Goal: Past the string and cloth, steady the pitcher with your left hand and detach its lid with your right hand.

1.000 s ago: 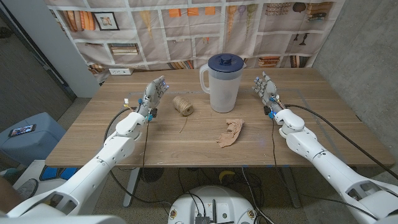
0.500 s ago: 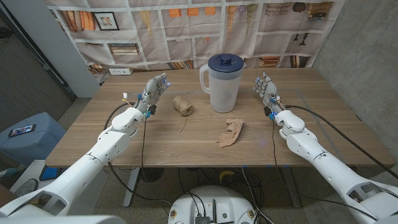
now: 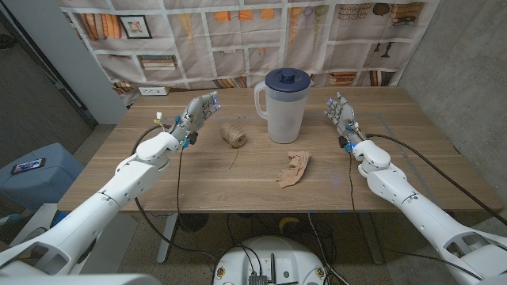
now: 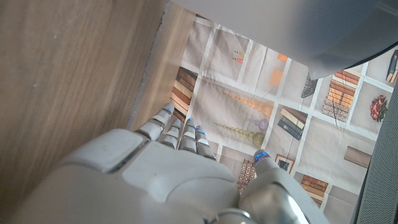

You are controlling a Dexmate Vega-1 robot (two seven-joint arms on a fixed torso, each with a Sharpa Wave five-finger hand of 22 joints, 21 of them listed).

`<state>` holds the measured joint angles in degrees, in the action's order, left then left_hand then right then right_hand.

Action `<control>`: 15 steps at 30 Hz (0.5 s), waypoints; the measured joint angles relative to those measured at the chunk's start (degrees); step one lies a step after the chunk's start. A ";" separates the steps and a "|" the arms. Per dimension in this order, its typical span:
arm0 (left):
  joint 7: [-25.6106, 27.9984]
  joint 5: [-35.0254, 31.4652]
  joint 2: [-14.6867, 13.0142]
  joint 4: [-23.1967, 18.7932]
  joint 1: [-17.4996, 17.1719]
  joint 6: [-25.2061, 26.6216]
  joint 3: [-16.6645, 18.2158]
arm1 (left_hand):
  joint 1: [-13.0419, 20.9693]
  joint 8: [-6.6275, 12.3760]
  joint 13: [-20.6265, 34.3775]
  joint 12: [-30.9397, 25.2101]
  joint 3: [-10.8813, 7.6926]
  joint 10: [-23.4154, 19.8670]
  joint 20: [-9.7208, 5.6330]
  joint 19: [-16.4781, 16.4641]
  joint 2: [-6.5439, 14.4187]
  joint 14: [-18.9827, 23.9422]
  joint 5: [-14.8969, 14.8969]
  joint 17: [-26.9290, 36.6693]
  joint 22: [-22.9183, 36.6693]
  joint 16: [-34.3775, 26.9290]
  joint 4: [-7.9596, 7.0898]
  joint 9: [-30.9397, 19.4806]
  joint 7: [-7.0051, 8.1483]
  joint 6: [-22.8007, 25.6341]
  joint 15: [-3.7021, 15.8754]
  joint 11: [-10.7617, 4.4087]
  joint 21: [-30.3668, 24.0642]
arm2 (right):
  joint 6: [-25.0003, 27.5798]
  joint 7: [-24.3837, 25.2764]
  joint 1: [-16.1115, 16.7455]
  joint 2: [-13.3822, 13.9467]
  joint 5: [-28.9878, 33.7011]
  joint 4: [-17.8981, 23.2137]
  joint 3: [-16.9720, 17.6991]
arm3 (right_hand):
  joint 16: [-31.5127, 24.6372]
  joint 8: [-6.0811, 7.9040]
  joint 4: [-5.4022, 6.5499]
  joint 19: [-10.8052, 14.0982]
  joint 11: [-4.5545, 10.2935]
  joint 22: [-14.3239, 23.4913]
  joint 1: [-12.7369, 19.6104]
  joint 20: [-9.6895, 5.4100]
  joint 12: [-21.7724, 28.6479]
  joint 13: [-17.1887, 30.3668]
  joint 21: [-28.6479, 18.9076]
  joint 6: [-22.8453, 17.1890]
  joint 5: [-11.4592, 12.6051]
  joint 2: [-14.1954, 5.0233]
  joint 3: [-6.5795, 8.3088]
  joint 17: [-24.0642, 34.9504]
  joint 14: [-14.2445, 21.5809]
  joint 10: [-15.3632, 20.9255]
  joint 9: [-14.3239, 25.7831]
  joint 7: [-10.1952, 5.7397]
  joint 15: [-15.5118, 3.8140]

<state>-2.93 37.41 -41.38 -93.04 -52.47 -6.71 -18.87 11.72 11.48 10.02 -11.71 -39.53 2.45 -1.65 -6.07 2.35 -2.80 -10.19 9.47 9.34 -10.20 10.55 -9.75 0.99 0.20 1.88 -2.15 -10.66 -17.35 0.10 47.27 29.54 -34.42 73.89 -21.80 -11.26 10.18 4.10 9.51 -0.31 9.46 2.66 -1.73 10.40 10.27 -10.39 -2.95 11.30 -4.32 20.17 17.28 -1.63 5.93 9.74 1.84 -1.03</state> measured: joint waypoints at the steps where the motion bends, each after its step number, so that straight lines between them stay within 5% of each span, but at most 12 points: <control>1: -0.09 -0.02 -0.11 -0.05 0.08 0.02 -0.05 | 0.18 0.00 0.00 0.00 0.00 0.00 0.01 0.00 -0.18 0.06 0.00 0.00 0.00 0.00 0.00 0.00 0.03 0.03 0.06 0.00 0.00 | 0.00 0.04 0.02 0.02 0.01 0.03 0.02 | 0.00 0.00 0.00 -0.01 0.00 0.00 0.00 -0.01 0.00 0.00 0.00 0.00 0.00 0.00 0.00 0.00 0.00 0.00 0.00 0.00 0.00; 15: -5.25 -1.69 -2.01 0.53 3.09 0.05 -2.01 | 1.90 0.00 -0.01 0.00 -0.24 -0.91 0.64 0.01 -0.99 0.37 0.00 0.00 0.00 0.00 0.24 0.00 -0.28 0.34 -0.24 -0.30 0.00 | 0.00 0.36 0.37 0.54 0.11 0.18 0.39 | 0.00 0.00 -0.23 -0.22 0.00 0.00 -0.61 -0.22 0.00 -0.01 0.00 0.00 0.00 -0.61 -0.23 -0.07 0.00 0.00 0.00 0.00 0.00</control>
<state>-8.18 35.71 -43.40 -92.51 -49.38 -6.65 -20.89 13.62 11.48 10.01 -11.70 -39.76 1.54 -1.01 -6.06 1.36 -2.44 -10.19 9.46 9.34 -10.20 10.78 -9.74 0.71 0.53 1.64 -2.45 -10.66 -17.35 0.46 47.64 30.08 -34.32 74.07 -21.41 -11.26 10.18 3.87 9.28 -0.31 9.46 2.05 -1.95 10.40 10.26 -10.39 -2.95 11.30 -4.93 19.93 17.20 -1.63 5.93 9.73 1.84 -1.02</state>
